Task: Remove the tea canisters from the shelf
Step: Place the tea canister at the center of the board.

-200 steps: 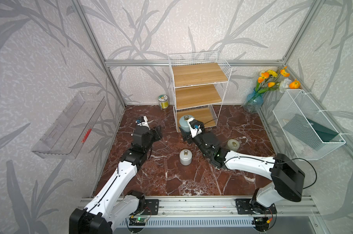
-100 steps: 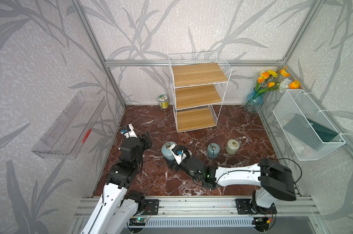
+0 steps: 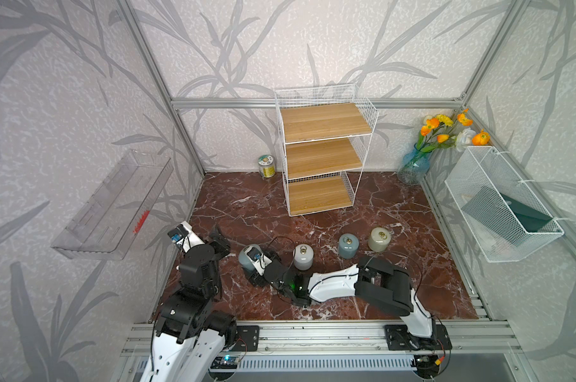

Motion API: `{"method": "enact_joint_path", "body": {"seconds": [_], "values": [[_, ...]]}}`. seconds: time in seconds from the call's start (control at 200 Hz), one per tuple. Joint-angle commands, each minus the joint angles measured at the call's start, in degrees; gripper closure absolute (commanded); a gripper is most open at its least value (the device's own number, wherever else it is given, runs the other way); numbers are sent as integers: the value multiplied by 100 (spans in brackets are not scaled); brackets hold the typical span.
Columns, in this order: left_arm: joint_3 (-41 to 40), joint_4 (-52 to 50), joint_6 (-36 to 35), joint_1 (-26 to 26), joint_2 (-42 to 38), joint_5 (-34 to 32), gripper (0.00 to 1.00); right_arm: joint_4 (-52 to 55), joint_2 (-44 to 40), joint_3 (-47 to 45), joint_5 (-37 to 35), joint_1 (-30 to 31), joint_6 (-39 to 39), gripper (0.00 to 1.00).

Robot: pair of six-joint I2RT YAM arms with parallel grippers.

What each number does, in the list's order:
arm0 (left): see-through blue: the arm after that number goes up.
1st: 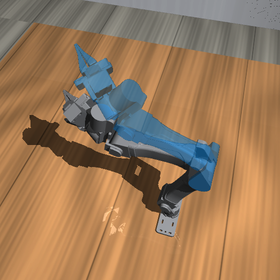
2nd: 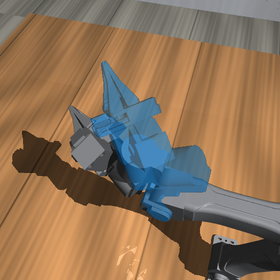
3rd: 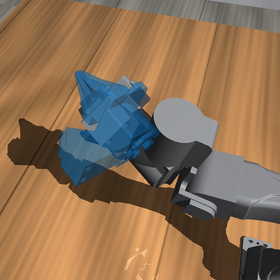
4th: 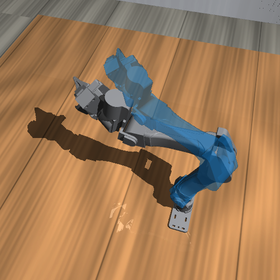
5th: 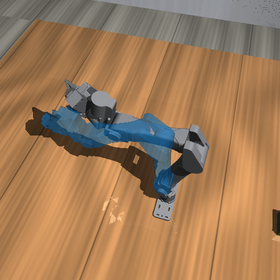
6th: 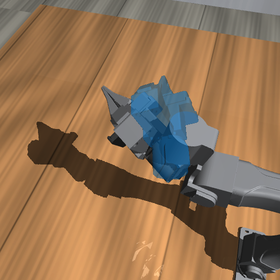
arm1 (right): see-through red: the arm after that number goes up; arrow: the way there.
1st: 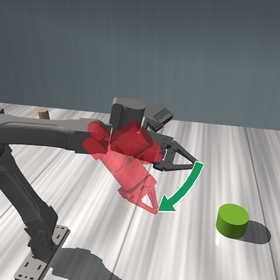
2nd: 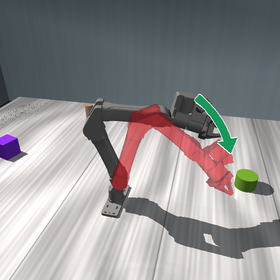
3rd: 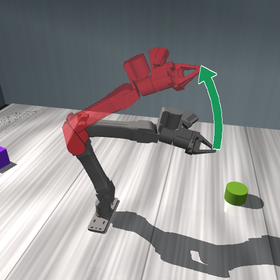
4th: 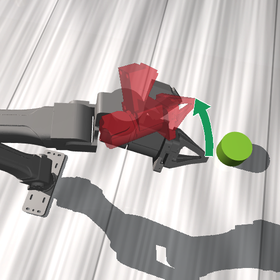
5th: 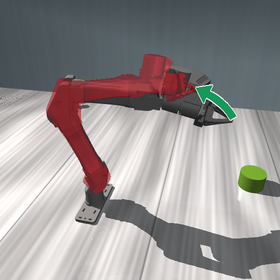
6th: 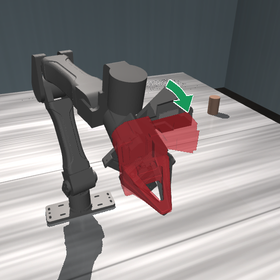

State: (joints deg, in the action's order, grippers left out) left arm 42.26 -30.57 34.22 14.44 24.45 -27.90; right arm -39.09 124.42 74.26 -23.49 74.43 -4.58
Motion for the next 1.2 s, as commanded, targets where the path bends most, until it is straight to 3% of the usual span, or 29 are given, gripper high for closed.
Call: {"method": "enact_joint_path", "body": {"seconds": [0.0, 0.54, 1.195], "values": [[61, -168, -3, -42, -113, -209, 38, -80, 204, 610, 70, 27, -16, 28], [-59, -202, 64, -46, -116, -128, 37, 647, 1166, 1661, 214, -229, -120, 27], [-172, -91, 218, -45, -81, 63, 37, 922, 754, 589, 19, -228, -632, 7]]}}
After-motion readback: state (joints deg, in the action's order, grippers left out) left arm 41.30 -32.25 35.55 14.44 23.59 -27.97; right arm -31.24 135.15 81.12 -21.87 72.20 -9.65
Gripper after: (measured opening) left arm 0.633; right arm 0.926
